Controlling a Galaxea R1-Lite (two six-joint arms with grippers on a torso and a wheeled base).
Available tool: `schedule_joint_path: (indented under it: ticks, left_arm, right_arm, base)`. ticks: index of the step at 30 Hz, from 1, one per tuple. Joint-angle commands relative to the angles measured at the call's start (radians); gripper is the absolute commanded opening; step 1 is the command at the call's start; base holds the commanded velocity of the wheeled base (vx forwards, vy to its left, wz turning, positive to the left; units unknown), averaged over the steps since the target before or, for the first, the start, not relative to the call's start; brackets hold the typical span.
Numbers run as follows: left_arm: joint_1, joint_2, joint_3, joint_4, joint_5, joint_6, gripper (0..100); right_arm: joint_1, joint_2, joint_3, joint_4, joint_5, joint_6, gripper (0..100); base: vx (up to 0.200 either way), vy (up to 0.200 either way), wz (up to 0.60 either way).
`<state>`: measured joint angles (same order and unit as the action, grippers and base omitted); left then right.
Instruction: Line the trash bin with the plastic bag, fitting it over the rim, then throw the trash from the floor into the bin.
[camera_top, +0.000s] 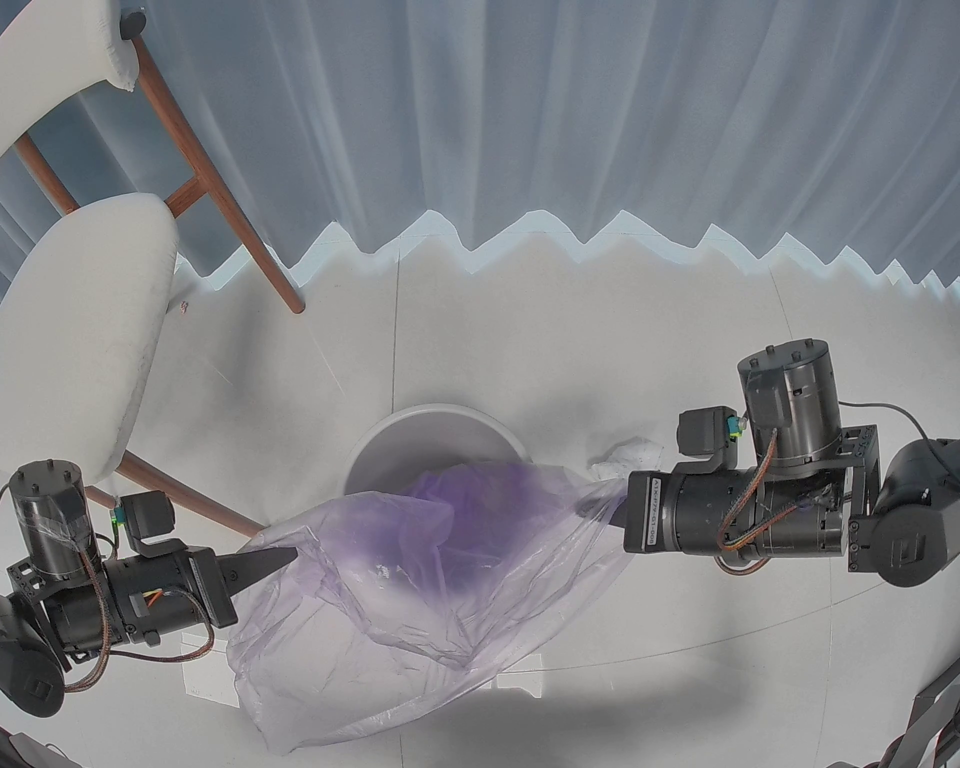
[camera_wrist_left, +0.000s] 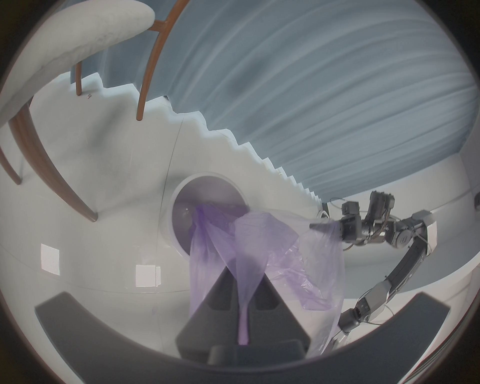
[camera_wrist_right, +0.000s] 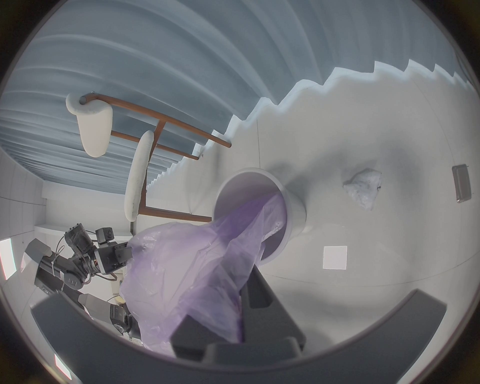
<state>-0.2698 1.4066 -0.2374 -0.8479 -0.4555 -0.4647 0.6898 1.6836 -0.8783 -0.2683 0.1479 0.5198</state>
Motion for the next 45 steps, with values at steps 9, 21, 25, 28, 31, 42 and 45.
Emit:
schedule_joint_path:
  ticks: [9, 21, 25, 28, 31, 42, 45]
  left_arm:
    - [-0.014, -0.017, -0.045, 0.0, 0.001, -0.101, 0]
    - [-0.016, 0.071, -0.152, -0.002, 0.0, -0.103, 0]
    - [-0.012, 0.092, -0.187, 0.0, 0.001, -0.107, 0]
    - [-0.009, 0.107, -0.206, -0.002, 0.003, -0.121, 0]
    - [-0.003, 0.123, -0.197, -0.002, 0.005, -0.117, 0]
    - [0.004, 0.14, -0.175, 0.0, 0.003, -0.112, 0]
    - [0.014, 0.157, -0.181, -0.007, 0.003, -0.104, 0]
  right_arm:
    - [0.002, 0.021, 0.009, -0.002, 0.004, -0.001, 0]
    - [0.011, 0.11, -0.116, 0.0, 0.004, -0.001, 0]
    - [0.014, 0.145, -0.176, 0.003, 0.004, -0.001, 0]
    - [0.02, 0.163, -0.195, 0.003, 0.004, -0.001, 0]
    - [0.022, 0.168, -0.185, 0.003, 0.004, -0.001, 0]
    - [0.034, 0.208, -0.217, 0.006, 0.002, -0.015, 0]
    - [0.031, 0.212, -0.195, 0.0, -0.002, -0.015, 0]
  base:
    - [0.0, 0.0, 0.0]
    - [0.0, 0.0, 0.0]
    - [0.0, 0.0, 0.0]
    - [0.0, 0.0, 0.0]
    - [0.0, 0.0, 0.0]
    - [0.0, 0.0, 0.0]
    - [0.0, 0.0, 0.0]
